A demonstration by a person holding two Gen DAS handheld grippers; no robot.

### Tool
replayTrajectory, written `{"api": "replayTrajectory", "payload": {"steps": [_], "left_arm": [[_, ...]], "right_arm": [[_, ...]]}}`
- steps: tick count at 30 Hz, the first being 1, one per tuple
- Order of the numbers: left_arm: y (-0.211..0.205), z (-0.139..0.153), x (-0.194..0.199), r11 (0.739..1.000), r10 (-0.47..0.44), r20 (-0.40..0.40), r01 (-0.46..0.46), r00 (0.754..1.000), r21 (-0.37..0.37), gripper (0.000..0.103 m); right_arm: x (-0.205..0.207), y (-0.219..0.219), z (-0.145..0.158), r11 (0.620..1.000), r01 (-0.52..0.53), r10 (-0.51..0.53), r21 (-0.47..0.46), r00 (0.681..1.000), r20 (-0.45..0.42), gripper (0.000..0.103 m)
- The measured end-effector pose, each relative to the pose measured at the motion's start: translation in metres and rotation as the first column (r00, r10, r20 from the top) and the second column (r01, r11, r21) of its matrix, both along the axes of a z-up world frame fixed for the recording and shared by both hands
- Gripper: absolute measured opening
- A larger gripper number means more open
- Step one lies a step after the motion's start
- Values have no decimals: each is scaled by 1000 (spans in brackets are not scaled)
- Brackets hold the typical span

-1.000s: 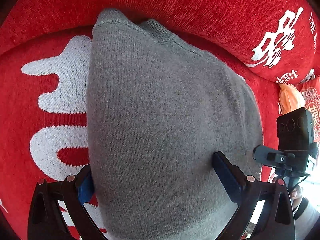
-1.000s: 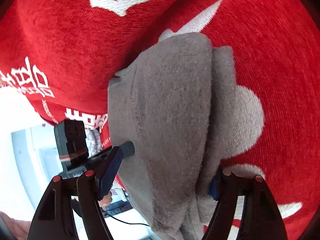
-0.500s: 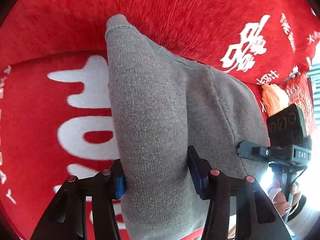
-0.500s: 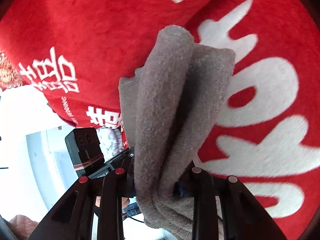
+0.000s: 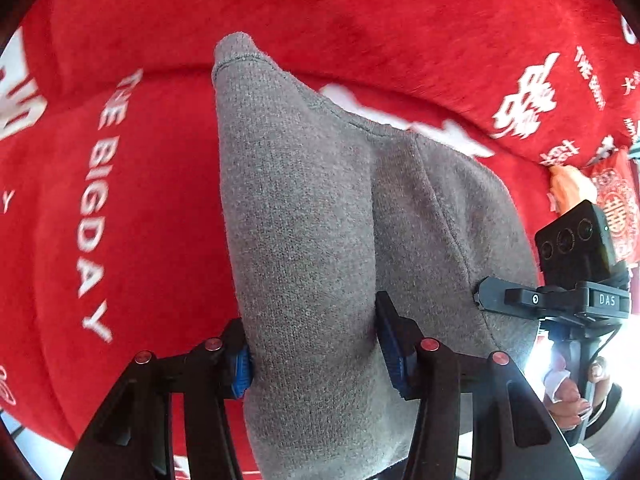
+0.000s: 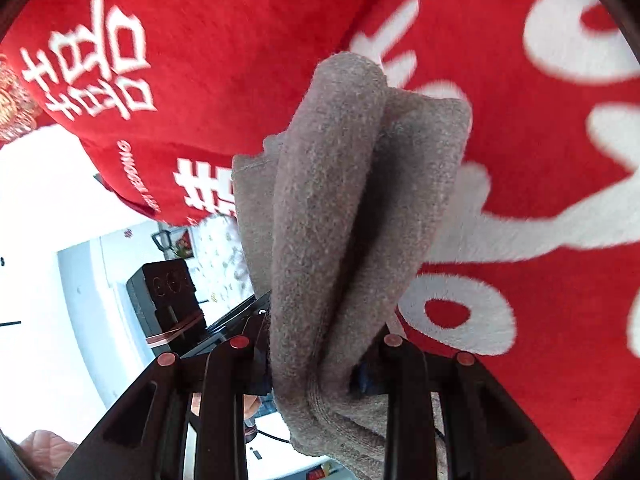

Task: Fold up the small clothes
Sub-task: 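Lay the sweater edge back down and open the right gripper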

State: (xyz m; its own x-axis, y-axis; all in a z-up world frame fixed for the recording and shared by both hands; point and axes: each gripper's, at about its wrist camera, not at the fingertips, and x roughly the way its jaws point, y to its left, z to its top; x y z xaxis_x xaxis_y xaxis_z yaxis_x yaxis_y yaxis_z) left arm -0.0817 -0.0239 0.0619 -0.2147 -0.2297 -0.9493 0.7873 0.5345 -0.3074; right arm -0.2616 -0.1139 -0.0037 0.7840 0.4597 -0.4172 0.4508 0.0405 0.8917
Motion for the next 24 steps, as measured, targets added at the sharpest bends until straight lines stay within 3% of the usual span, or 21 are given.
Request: {"api": "replayTrajectory", "payload": {"steps": [4, 8, 10, 12, 15, 17, 19, 20, 23, 24], "left_arm": [[27, -27, 11, 997, 50, 29, -52, 998, 56, 55], [47, -14, 25, 995, 99, 38, -100, 994, 9, 56], [53, -5, 32, 993, 115, 100, -116, 988, 7, 56], [57, 2, 40, 989, 145, 147, -148, 978, 5, 56], [65, 2, 55, 981, 190, 154, -193, 970, 5, 56], [61, -5, 57, 979, 200, 155, -205, 967, 18, 56], [58, -8, 56, 979, 196, 167, -203, 966, 28, 56], [54, -9, 52, 979, 192, 170, -200, 967, 32, 56], [49, -5, 42, 983, 180, 176, -185, 968, 15, 56], [49, -4, 40, 984, 174, 180, -180, 968, 16, 56]], "right_arm": [[25, 10, -18, 998, -41, 36, -50, 995, -96, 37], [12, -5, -8, 988, -39, 0, -148, 966, -257, 64], [-2, -9, 6, 970, -49, -35, -237, 941, -337, 64], [-17, -11, 25, 947, -19, -98, -320, 933, -346, 64], [-20, -12, 30, 949, 29, -127, -313, 946, -297, 63], [-14, -12, 17, 963, 36, -112, -266, 953, -280, 58], [3, -9, 5, 975, 21, -80, -222, 962, -260, 33], [14, -7, 1, 978, -5, -54, -210, 960, -274, 14], [28, 3, 19, 945, -95, 0, -314, 958, -288, 14], [31, 6, 29, 915, -137, 10, -380, 949, -316, 14]]}}
